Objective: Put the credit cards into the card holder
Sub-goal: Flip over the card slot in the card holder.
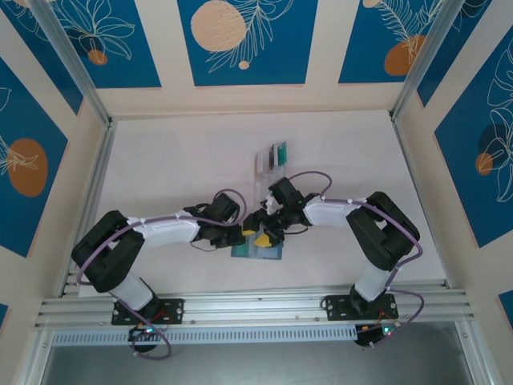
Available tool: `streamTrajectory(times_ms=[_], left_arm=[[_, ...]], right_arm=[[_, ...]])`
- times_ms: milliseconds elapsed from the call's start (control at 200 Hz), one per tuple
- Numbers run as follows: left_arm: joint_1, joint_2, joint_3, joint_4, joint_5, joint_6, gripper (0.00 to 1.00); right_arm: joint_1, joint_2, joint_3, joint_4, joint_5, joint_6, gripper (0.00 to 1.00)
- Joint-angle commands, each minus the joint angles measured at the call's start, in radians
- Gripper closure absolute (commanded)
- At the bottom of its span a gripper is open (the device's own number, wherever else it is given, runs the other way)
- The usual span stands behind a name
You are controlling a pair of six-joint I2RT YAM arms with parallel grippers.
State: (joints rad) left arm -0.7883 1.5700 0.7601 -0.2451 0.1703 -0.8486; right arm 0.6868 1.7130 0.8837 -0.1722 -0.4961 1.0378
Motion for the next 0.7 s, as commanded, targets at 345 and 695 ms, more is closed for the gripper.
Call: streamTrajectory(times_ms=[345, 695], left_arm=[[-0.032, -0.007, -0.058, 0.083, 0.124, 0.049, 0.68], [-0.027, 0.011, -0.074, 0.110, 0.138, 0.046, 0.68]], right_arm=[[0.061, 0.080, 0.219, -0.294, 0.212, -0.105, 0.35], [0.028, 0.029, 0.033, -0.114, 0.148, -0.002, 0.32]])
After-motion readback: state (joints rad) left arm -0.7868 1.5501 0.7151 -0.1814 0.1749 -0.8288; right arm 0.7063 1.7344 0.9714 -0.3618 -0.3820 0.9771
